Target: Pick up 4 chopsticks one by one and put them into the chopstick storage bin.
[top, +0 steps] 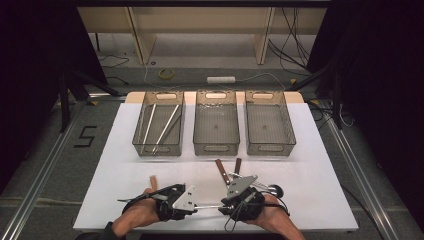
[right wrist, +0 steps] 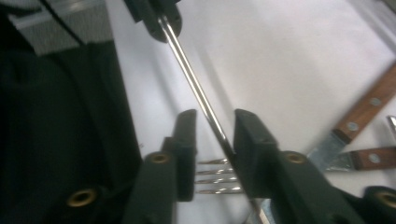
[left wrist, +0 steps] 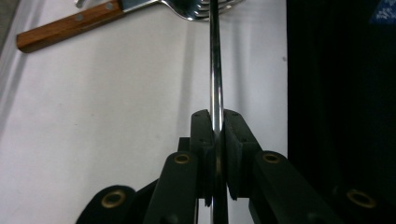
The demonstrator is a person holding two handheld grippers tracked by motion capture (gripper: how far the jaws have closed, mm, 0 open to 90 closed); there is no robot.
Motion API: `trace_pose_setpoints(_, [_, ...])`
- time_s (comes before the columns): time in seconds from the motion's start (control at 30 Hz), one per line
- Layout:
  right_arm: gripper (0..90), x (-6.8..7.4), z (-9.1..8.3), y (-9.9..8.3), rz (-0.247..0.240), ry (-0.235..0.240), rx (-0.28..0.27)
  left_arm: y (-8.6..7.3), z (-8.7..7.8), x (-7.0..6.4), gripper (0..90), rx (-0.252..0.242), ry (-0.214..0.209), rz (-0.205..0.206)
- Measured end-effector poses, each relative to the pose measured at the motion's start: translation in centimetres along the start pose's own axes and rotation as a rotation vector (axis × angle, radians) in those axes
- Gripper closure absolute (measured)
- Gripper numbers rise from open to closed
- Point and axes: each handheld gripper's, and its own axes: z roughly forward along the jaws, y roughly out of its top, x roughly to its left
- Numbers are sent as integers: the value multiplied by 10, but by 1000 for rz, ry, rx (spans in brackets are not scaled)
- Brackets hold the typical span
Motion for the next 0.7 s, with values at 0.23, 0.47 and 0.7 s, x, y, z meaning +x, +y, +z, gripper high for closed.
trace_pose_setpoints(0.23, [477, -1, -12, 2, 84, -72, -150, -5, -5, 7, 829, -9, 42, -66])
trace_pose_setpoints(0.47, [427, -4, -19, 1, 125, -127, -227, -10, -11, 19, 828, -28, 99, -173])
trace_pose_setpoints(0.7, [417, -8, -28, -5, 160, -167, -297, -14, -19, 25, 828, -75, 160, -244])
